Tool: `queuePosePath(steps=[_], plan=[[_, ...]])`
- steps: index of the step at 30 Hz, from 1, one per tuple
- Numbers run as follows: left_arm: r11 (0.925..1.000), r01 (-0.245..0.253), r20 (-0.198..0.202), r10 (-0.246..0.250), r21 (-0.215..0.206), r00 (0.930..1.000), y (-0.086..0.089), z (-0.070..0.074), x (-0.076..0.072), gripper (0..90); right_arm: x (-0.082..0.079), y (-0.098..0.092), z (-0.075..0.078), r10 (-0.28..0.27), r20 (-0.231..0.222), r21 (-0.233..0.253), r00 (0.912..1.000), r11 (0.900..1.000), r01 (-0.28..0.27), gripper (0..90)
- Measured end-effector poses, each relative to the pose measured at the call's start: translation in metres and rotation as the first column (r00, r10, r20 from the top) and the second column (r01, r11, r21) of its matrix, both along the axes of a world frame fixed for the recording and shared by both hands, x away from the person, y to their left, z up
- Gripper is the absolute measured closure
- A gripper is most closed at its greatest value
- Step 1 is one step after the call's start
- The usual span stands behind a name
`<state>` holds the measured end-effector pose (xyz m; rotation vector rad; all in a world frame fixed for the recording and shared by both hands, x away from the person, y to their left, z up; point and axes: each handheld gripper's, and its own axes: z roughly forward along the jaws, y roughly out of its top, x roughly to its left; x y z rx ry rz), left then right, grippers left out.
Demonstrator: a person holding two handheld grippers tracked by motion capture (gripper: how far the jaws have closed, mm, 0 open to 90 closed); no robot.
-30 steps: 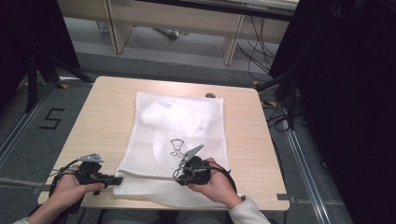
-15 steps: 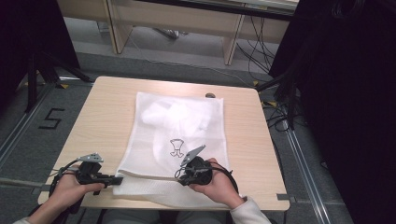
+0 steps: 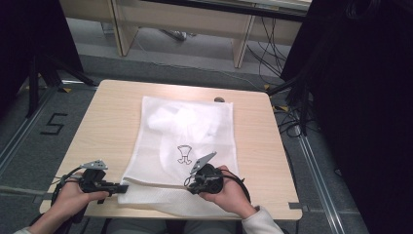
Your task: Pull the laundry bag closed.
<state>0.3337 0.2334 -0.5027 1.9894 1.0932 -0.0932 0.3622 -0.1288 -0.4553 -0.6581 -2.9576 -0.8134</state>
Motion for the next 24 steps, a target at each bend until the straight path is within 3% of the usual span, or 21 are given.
queuePosePath(steps=[24], plan=[[1.0,-0.004,-0.003,0.004,0.001,1.0,0.0,-0.0001,0.0,85.4,-0.0004,-0.0092,-0.0007,-0.009,-0.004,-0.005,0.9999,1.0,0.009,82.2]])
